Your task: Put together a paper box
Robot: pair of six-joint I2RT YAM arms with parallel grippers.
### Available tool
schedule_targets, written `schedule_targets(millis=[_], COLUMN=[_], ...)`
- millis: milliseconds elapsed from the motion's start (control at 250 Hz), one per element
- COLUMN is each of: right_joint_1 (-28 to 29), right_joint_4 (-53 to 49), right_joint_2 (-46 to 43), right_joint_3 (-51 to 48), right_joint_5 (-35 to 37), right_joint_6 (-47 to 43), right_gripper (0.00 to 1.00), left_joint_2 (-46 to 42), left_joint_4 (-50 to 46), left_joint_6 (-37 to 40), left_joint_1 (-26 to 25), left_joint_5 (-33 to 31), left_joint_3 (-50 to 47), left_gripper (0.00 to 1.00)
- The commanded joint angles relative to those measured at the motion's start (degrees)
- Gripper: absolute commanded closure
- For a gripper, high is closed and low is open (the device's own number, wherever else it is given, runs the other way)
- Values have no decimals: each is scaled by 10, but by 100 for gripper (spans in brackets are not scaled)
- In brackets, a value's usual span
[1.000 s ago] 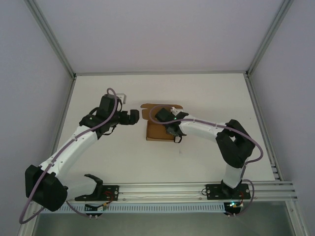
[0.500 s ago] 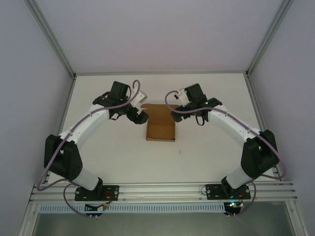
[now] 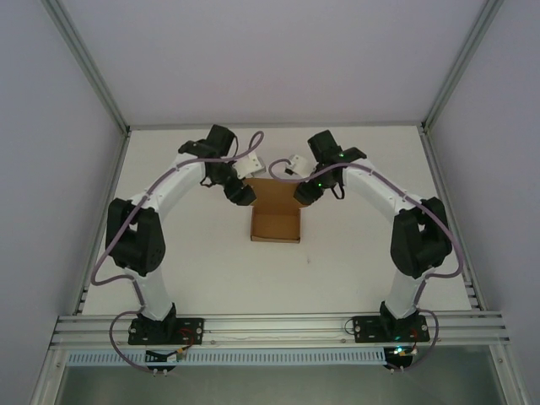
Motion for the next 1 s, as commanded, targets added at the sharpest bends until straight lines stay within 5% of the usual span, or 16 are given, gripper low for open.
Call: schedule_targets(millis=[0,311,391,599,763,994], right_joint_1=[-6,-9,-8,-8,1,18], right_joint_4=[-49,-72,-71,-21,4,111], right_joint_2=[4,17,20,1,-10,-20], right_joint_3=[22,44,49,56,65,18], right_joint_5=[-12,-1,7,54,113,192], right_joint_6=[-30,-28,-17,101,309,618], right_gripper=[51,82,90,95,98,95], left_joint_2=[28,51,47,23,4,-50], left_joint_4=[-61,-90,-81,-3,79,191], left_joint_6=[34,41,28,-71,-254,-475], left_joint_1=[4,2,-1,-14,-29,-69], left_joint_5=[21,18,4,-81,-174,-227], left_joint_3=[37,66,64,44,34,-50], left_gripper=[38,78,100,100,100,100])
